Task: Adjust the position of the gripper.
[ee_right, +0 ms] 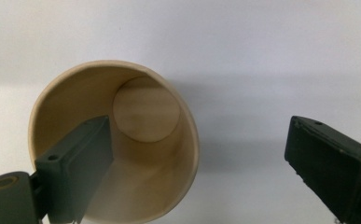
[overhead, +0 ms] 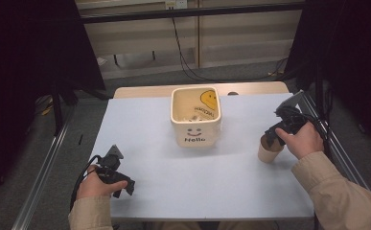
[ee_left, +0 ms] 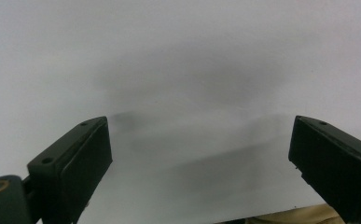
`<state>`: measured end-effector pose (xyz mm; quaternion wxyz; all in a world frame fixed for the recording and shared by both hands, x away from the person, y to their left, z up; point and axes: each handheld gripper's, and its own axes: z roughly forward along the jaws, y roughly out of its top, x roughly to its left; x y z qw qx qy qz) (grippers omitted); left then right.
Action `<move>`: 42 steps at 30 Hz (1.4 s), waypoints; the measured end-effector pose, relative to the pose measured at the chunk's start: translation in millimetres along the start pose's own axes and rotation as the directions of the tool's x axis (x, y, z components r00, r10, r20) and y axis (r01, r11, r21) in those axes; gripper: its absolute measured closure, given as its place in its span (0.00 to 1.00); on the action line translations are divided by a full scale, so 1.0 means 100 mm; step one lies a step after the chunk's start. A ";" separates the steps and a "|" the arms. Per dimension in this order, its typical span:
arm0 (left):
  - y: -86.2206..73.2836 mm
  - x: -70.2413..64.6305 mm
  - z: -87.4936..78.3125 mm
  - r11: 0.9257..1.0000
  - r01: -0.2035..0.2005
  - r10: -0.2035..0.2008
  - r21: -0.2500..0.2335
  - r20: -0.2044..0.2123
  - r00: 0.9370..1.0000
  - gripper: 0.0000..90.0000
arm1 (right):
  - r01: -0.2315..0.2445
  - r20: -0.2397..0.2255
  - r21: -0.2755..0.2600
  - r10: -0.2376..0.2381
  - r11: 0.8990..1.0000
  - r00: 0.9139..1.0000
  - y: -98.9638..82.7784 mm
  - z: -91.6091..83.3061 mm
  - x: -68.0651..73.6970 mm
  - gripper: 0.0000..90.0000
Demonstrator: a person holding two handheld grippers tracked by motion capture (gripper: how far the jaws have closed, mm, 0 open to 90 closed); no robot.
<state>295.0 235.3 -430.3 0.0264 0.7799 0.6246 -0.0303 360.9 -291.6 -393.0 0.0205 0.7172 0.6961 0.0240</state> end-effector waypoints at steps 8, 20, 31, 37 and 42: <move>0.00 0.00 0.00 1.000 -0.005 0.005 -0.007 0.001 1.000 0.06 | 0.000 0.001 -0.007 0.001 1.000 1.000 -0.01 -0.09 0.01 0.08; 0.02 -0.01 -0.01 1.000 -0.011 0.011 -0.008 0.000 1.000 0.06 | 0.018 0.010 -0.018 -0.018 1.000 1.000 0.07 -0.49 0.03 0.08; 0.02 0.00 -0.02 1.000 -0.013 0.013 -0.018 0.007 1.000 0.06 | 0.016 0.019 -0.050 -0.015 0.999 1.000 0.16 -0.96 0.09 0.08; 0.02 0.00 -0.03 1.000 -0.008 0.009 -0.016 0.015 1.000 0.06 | 0.019 0.011 -0.046 -0.019 0.999 1.000 0.18 -0.98 0.14 0.07; 0.03 0.00 -0.02 1.000 -0.016 0.016 -0.016 0.004 1.000 0.06 | 0.033 0.003 -0.045 -0.033 0.998 0.999 0.20 -0.99 0.23 0.07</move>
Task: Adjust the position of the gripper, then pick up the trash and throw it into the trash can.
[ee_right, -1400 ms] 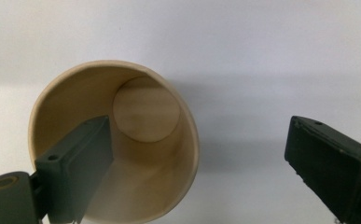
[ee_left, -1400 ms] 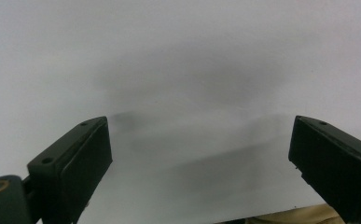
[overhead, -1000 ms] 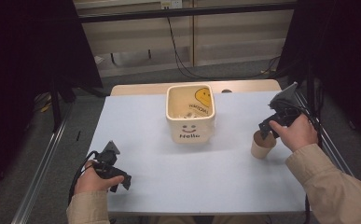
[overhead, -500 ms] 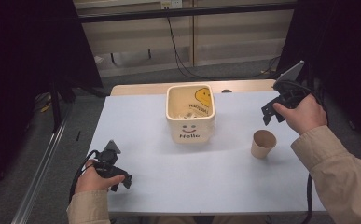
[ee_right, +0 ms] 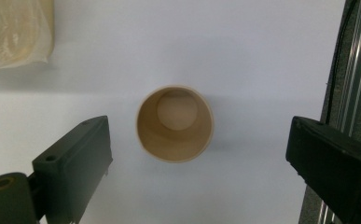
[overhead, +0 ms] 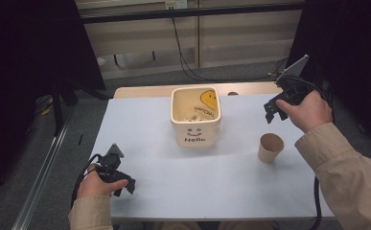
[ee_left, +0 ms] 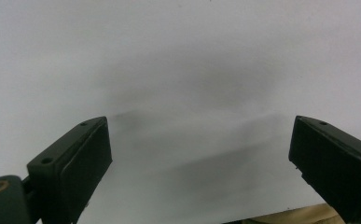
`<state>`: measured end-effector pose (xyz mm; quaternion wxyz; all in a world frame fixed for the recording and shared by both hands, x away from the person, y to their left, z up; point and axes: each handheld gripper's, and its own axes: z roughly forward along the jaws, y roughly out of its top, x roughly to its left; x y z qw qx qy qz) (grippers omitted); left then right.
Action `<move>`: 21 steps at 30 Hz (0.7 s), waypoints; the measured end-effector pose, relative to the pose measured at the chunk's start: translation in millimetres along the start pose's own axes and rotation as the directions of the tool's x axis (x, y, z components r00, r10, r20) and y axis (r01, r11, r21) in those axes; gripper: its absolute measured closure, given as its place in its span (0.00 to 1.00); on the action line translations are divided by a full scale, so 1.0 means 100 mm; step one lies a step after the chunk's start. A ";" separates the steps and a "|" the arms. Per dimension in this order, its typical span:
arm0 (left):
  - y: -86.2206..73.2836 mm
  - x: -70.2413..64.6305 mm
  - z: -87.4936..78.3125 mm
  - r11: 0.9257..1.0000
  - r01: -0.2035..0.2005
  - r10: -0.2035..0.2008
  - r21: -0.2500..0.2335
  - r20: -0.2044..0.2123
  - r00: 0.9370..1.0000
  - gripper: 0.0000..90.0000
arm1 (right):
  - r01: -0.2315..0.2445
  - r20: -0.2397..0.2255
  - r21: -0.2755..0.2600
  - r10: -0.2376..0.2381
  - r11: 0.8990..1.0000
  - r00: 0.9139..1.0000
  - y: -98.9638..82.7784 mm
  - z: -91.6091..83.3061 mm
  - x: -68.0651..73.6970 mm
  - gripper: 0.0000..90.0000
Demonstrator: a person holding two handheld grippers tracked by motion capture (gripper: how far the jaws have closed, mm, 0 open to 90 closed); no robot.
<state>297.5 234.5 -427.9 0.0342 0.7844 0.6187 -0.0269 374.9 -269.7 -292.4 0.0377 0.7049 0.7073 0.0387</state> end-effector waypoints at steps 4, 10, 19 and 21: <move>0.00 -0.01 0.00 1.000 0.008 -0.008 -0.001 0.003 1.000 0.06 | 0.011 -0.010 -0.007 -0.011 1.000 1.000 0.01 0.01 0.08 0.07; 0.01 -0.01 0.00 1.000 0.014 -0.014 -0.001 0.010 1.000 0.06 | 0.013 -0.009 0.005 -0.013 1.000 1.000 0.04 0.02 0.18 0.07; 0.02 0.01 -0.01 1.000 -0.006 0.006 0.000 0.000 1.000 0.06 | 0.008 0.010 -0.002 -0.008 1.000 1.000 0.05 0.05 0.18 0.07; 0.02 0.00 -0.01 1.000 0.002 -0.002 -0.007 0.002 1.000 0.06 | 0.010 0.023 0.001 -0.010 1.000 1.000 0.06 0.05 0.17 0.06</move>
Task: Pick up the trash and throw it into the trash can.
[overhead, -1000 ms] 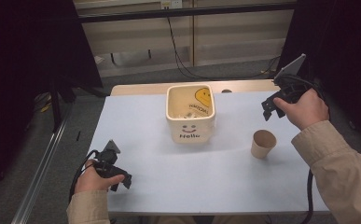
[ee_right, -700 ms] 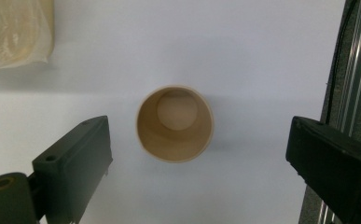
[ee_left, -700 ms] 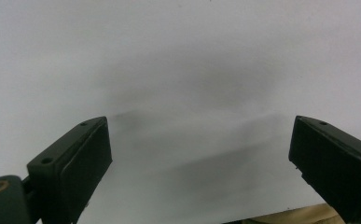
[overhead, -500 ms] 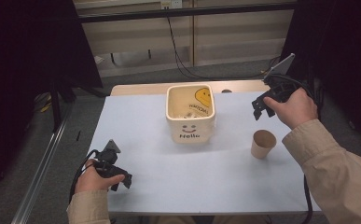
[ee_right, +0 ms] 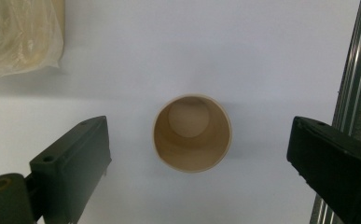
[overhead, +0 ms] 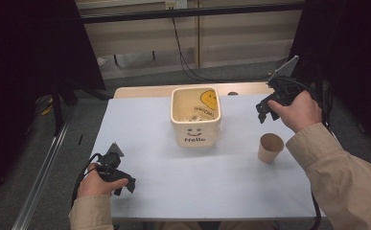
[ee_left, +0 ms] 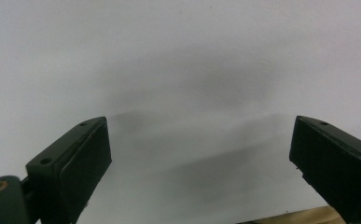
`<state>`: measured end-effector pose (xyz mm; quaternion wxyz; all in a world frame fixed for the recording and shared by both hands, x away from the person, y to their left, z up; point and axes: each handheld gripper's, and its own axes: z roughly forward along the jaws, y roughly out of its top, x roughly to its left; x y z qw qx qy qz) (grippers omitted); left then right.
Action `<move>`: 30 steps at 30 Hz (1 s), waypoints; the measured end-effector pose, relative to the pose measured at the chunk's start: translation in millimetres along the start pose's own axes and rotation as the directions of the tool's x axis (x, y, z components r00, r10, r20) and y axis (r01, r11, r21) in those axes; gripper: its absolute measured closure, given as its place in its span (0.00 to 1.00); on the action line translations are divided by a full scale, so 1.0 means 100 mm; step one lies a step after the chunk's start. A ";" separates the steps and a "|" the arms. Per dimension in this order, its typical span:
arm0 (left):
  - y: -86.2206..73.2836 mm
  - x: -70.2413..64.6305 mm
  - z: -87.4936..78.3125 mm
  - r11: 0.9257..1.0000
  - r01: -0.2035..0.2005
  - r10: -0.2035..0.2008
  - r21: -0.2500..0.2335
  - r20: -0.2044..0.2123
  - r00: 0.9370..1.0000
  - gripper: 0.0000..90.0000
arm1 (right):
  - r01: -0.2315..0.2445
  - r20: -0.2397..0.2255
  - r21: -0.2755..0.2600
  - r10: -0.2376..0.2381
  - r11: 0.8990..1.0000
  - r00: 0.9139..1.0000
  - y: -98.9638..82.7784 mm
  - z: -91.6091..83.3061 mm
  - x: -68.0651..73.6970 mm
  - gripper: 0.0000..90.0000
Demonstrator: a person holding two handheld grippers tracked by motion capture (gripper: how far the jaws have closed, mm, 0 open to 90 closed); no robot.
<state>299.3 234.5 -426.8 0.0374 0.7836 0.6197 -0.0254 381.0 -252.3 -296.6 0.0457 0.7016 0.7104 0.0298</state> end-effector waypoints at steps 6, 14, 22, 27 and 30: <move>0.00 -0.02 0.00 1.000 0.009 -0.009 0.000 0.013 1.000 0.06 | 0.001 -0.005 0.003 -0.001 1.000 1.000 -0.01 0.09 0.01 0.06; 0.00 -0.01 -0.01 1.000 0.000 0.000 -0.007 0.009 1.000 0.06 | -0.009 -0.017 0.019 0.010 1.000 1.000 -0.05 0.35 -0.04 0.07; -0.01 -0.01 -0.02 1.000 0.011 -0.011 -0.011 0.020 1.000 0.06 | -0.024 -0.021 0.058 0.025 0.998 0.999 -0.10 0.64 -0.04 0.07; -0.01 0.00 -0.02 1.000 0.006 -0.006 -0.008 0.016 1.000 0.06 | -0.026 -0.021 0.085 0.027 0.996 0.999 -0.13 0.76 -0.04 0.08; -0.01 0.00 -0.02 1.000 0.010 -0.010 -0.013 0.022 1.000 0.06 | -0.029 -0.013 0.091 0.030 0.995 0.999 -0.16 0.82 -0.04 0.08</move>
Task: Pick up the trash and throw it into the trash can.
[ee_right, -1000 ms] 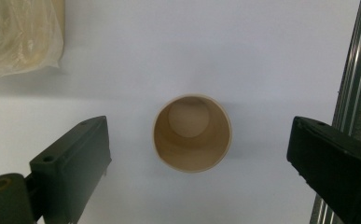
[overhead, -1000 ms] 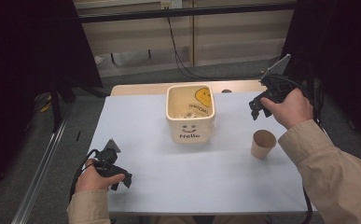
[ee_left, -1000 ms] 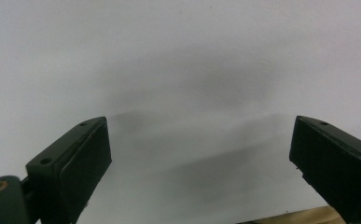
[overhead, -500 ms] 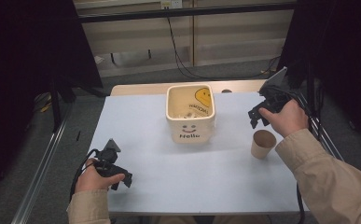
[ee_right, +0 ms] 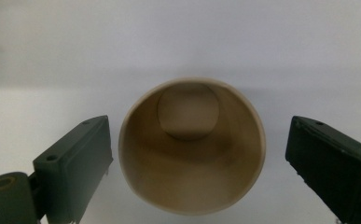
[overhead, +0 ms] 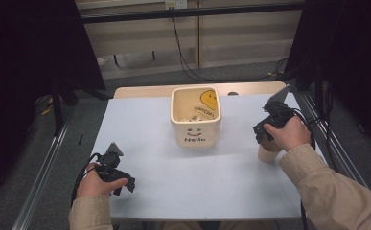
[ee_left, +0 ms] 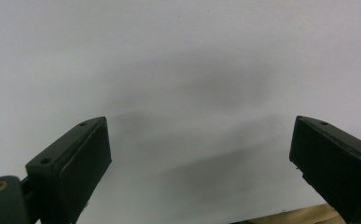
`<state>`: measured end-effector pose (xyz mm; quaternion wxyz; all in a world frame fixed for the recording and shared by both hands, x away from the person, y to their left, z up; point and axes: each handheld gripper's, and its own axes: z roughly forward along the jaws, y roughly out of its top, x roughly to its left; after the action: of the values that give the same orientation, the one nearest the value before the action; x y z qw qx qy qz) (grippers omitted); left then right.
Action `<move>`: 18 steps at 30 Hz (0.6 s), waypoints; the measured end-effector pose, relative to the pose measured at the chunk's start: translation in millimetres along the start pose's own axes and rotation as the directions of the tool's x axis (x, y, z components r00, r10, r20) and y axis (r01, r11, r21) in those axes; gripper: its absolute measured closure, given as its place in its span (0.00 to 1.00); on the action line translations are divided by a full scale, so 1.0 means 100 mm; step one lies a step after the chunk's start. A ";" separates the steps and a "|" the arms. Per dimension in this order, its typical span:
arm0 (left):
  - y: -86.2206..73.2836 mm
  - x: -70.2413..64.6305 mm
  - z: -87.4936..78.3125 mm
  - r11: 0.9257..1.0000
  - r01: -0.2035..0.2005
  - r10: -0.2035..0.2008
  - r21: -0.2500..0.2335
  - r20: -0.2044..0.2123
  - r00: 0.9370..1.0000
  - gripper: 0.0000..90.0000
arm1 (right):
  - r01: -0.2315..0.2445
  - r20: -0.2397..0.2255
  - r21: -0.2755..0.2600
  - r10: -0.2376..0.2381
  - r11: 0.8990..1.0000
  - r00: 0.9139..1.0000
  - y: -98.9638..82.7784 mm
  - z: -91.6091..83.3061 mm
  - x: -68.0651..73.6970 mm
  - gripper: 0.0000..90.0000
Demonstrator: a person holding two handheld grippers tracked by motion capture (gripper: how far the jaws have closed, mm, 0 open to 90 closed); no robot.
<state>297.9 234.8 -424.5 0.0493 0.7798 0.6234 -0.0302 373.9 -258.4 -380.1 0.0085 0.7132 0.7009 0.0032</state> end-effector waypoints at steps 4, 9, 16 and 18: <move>0.00 0.00 0.00 1.000 0.001 -0.001 -0.001 -0.006 1.000 0.06 | 0.010 0.004 0.006 -0.010 1.000 1.000 -0.03 0.08 0.02 0.08; 0.00 0.00 -0.01 1.000 -0.003 0.003 0.000 -0.006 1.000 0.06 | 0.017 0.006 0.027 -0.017 0.999 1.000 -0.07 0.13 0.03 0.17; 0.00 0.00 -0.01 1.000 -0.003 0.003 0.001 -0.008 1.000 0.06 | 0.006 0.005 0.004 -0.006 1.000 1.000 -0.07 0.06 0.01 0.23; 0.01 0.00 -0.01 1.000 -0.001 0.001 -0.001 -0.010 1.000 0.06 | 0.008 0.010 0.001 -0.008 1.000 1.000 -0.07 -0.01 0.02 0.23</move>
<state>298.6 234.9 -423.9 0.0464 0.7804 0.6230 -0.0261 367.1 -256.4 -378.9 0.0114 0.7103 0.7038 -0.0007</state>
